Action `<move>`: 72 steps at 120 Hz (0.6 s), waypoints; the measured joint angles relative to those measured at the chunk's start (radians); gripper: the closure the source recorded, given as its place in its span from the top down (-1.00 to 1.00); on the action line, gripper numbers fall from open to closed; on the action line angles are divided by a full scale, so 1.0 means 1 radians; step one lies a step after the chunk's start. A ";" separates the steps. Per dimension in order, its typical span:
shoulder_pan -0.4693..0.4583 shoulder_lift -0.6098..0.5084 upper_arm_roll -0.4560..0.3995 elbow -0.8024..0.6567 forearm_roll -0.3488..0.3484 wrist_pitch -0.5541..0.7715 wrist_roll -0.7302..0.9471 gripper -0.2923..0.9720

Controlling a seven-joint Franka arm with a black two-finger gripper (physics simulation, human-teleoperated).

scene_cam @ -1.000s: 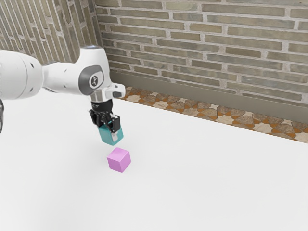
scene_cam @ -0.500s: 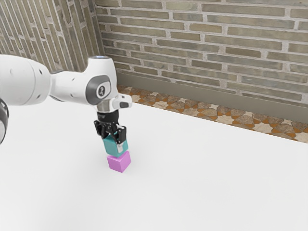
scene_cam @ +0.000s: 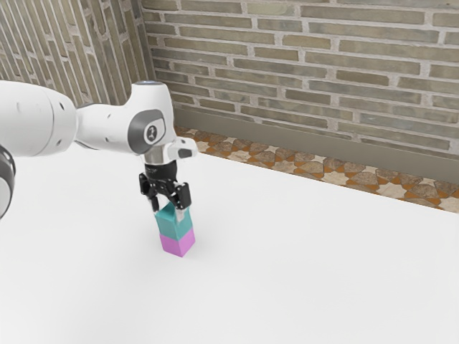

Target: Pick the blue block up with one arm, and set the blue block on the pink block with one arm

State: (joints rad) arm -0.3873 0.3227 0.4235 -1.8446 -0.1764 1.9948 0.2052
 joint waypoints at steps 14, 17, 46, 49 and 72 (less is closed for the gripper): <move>-0.086 -0.001 0.074 0.080 0.004 -0.001 0.001 0.49; -0.104 -0.001 0.083 0.102 0.006 -0.003 0.001 0.49; -0.455 -0.148 0.366 0.226 0.140 -0.137 0.003 0.52; -0.464 -0.164 0.371 0.247 0.160 -0.164 0.002 0.52; -0.480 -0.211 0.377 0.351 0.237 -0.351 -0.003 0.53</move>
State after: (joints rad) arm -0.8672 0.1120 0.8010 -1.4935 0.0611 1.6438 0.2023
